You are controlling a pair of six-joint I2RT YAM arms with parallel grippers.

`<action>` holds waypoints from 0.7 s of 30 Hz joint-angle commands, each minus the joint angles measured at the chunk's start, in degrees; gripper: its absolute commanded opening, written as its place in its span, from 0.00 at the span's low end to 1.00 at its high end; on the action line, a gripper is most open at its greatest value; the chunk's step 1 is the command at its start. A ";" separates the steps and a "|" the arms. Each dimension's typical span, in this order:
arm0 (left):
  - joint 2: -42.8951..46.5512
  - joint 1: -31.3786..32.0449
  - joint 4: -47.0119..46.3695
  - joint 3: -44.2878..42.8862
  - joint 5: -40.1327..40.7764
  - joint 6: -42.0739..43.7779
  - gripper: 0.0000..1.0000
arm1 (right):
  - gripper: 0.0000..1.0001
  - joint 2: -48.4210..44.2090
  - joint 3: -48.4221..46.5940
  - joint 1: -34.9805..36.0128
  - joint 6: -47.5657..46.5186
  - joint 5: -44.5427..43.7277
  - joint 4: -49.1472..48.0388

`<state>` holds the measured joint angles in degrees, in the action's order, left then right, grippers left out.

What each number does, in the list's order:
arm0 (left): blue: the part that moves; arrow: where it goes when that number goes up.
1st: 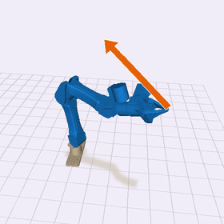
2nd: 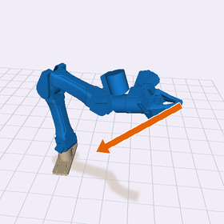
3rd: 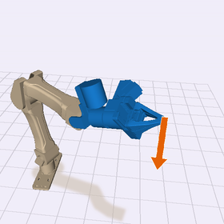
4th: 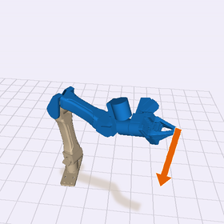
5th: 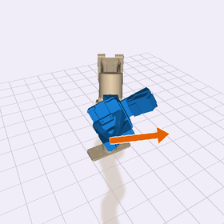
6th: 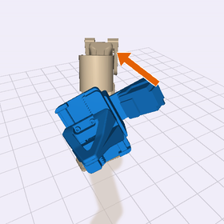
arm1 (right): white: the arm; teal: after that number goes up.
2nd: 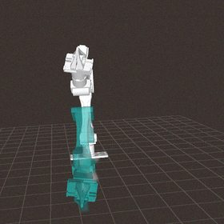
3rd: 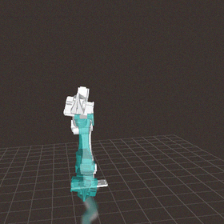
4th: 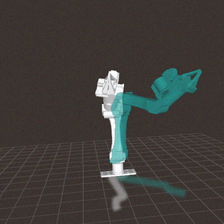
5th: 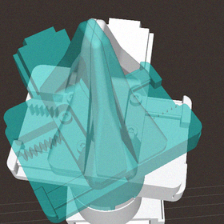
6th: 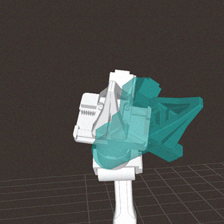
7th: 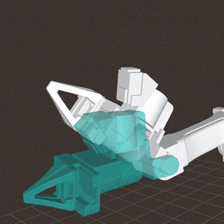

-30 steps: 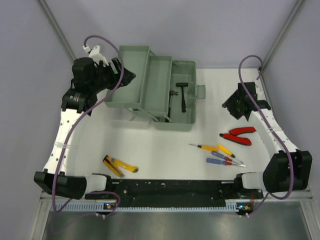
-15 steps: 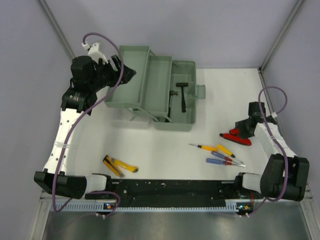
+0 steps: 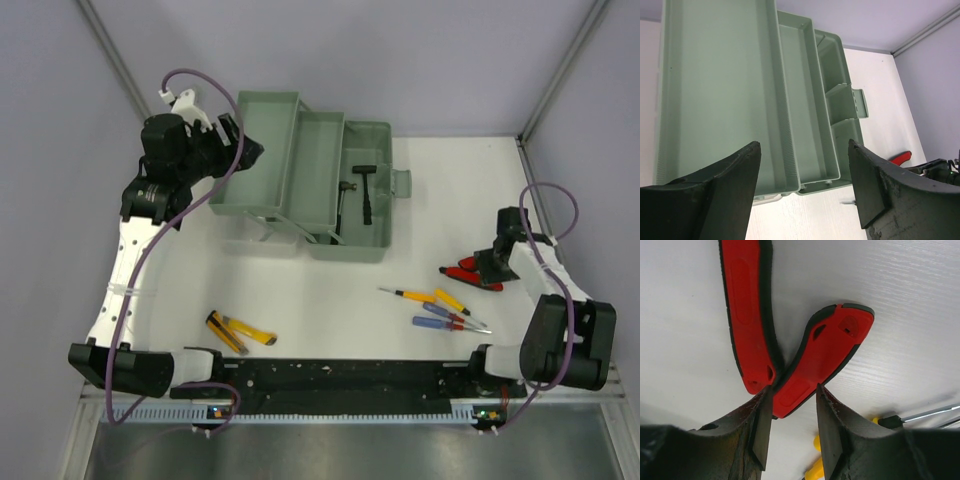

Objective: Pack the tool kit

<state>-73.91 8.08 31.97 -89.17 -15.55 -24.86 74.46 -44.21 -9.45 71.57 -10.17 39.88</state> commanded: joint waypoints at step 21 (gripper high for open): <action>1.22 -1.31 0.73 -1.36 1.31 2.27 0.75 | 0.41 9.66 -2.46 -0.92 1.73 -2.83 1.96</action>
<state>-73.91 7.33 33.85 -89.17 -14.92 -23.75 82.26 -46.28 -9.89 74.08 -11.33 41.63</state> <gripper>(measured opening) 0.750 0.402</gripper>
